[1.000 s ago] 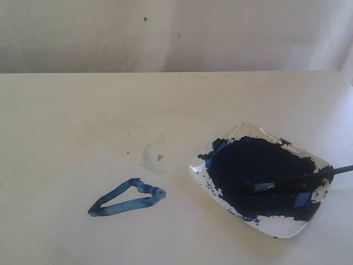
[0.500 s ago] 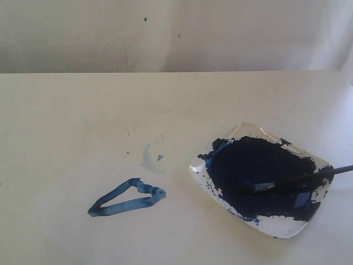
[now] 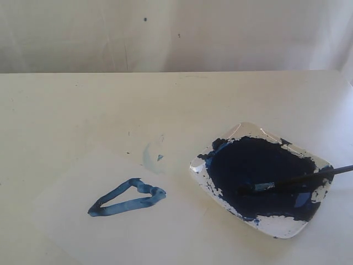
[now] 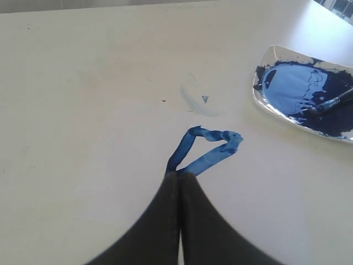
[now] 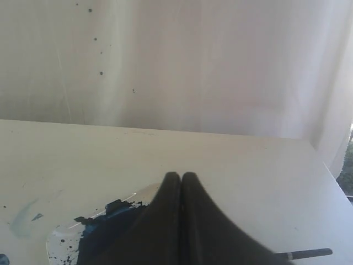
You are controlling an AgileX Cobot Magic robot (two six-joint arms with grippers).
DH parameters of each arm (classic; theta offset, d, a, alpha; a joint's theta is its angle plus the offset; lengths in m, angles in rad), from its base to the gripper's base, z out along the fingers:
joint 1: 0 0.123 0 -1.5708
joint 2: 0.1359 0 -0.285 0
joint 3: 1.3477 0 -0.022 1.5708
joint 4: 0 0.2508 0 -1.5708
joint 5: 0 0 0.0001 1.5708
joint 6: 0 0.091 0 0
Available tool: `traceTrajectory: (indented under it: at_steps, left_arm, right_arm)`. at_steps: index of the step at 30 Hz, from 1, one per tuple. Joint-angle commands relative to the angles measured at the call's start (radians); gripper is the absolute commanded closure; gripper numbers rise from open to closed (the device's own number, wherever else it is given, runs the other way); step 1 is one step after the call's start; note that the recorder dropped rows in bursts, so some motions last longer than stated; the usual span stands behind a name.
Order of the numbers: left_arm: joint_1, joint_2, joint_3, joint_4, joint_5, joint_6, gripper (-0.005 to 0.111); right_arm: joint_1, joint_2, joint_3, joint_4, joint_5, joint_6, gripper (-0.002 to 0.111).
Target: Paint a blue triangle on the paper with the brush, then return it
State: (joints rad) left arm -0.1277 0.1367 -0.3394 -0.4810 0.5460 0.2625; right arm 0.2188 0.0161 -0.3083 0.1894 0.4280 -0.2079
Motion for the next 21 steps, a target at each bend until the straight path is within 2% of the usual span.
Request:
traceTrajectory:
  at_steps: [1, 9, 13, 21]
  left_arm:
    - [-0.002, -0.006, 0.003, -0.031, -0.002, -0.001, 0.107]
    - [-0.002, -0.008, 0.003, -0.031, 0.003, 0.001, 0.107]
    - [-0.002, -0.008, 0.003, -0.031, 0.003, 0.001, 0.107]
    - [-0.002, -0.008, 0.003, -0.031, 0.003, 0.003, 0.107]
  right_arm:
    - [0.002, -0.008, 0.030, -0.007, -0.011, 0.003, 0.108]
    - [0.000, -0.016, 0.305, -0.104, -0.051, 0.003, 0.108]
    - [0.000, -0.016, 0.308, -0.104, -0.141, 0.003, 0.108]
    - [0.000, -0.016, 0.308, -0.161, -0.141, 0.003, 0.108]
